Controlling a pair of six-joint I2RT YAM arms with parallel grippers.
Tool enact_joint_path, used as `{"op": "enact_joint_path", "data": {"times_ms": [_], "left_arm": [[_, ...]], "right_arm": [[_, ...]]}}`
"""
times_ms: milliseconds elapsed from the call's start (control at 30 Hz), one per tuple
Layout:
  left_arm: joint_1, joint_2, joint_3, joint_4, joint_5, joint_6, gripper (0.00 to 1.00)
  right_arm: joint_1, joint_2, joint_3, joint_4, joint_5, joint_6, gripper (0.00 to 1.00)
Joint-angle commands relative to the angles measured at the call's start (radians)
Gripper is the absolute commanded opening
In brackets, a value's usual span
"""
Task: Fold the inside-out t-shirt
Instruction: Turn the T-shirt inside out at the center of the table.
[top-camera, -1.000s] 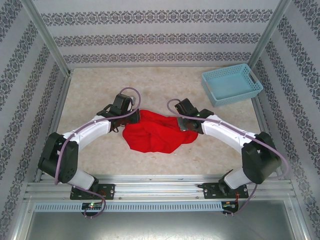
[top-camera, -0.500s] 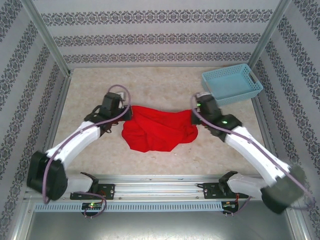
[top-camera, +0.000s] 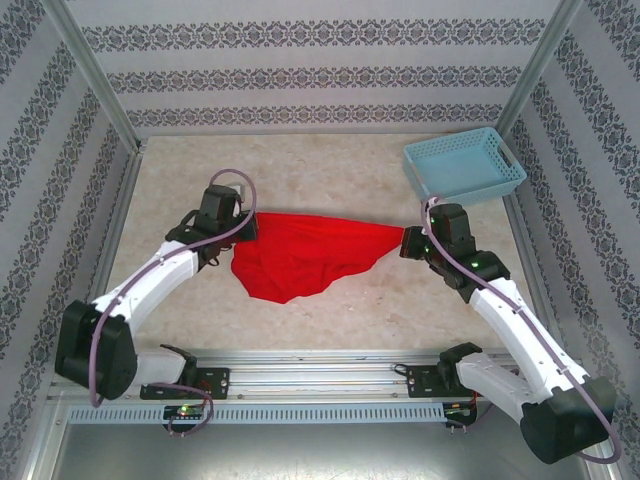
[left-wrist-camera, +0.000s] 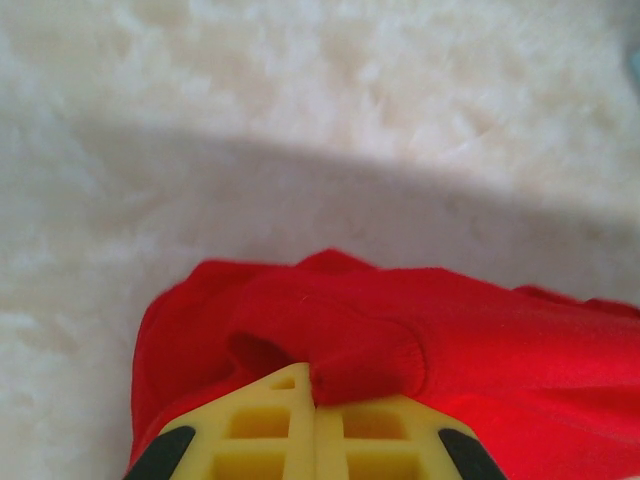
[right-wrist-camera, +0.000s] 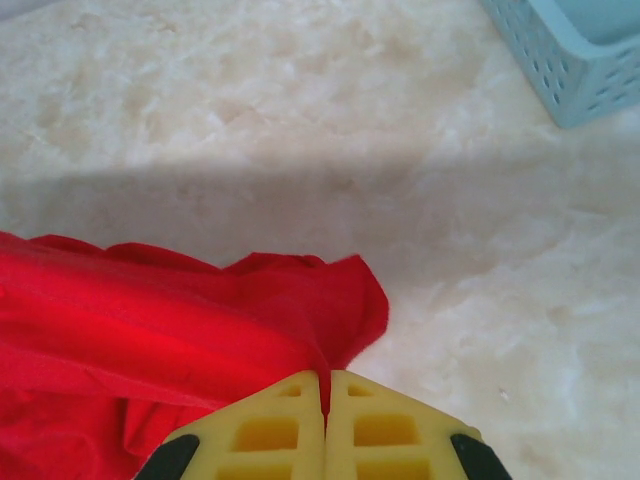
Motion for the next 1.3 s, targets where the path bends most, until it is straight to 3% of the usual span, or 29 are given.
{"op": "enact_joint_path", "data": {"times_ms": [0,133,267,500,667,733,867,967,1000,1100,1200,1267], "left_arm": [[0.01,-0.071,0.043,-0.029,0.032,-0.009,0.0],[0.01,-0.219,0.002,0.062,0.009,-0.013,0.0],[0.01,-0.348,0.037,0.081,0.007,0.009,0.0],[0.01,-0.516,0.08,0.123,-0.022,0.023,0.0],[0.004,-0.329,0.115,0.079,0.151,-0.006,0.0],[-0.055,-0.218,0.138,0.024,0.12,-0.011,0.0],[-0.28,-0.053,0.159,0.027,0.017,0.034,0.0],[-0.412,0.077,0.197,0.052,0.032,0.045,0.0],[-0.448,0.118,0.215,0.044,0.032,0.059,0.03],[-0.487,0.158,0.241,-0.008,-0.013,0.091,0.31],[-0.47,0.068,0.179,-0.022,-0.116,0.101,0.6],[-0.428,-0.017,0.131,-0.045,-0.178,0.094,0.7]], "right_arm": [[-0.022,-0.045,0.046,-0.016,0.021,0.0,0.0],[-0.056,-0.105,0.064,-0.024,0.032,-0.004,0.0],[-0.063,-0.12,0.125,-0.002,-0.066,-0.021,0.0],[0.012,-0.12,0.185,0.091,-0.153,0.016,0.0],[0.022,-0.02,0.127,0.049,0.033,0.042,0.0],[-0.053,0.042,0.089,0.016,0.067,0.087,0.0],[-0.248,0.14,0.006,0.064,-0.11,0.169,0.0],[-0.289,0.182,-0.016,0.095,-0.157,0.176,0.0],[-0.288,0.189,-0.013,0.093,-0.154,0.169,0.0],[-0.286,0.179,-0.012,0.086,-0.141,0.158,0.34],[-0.267,0.141,-0.016,0.07,-0.105,0.128,0.53],[-0.224,0.118,-0.01,0.058,-0.082,0.104,0.59]]}}
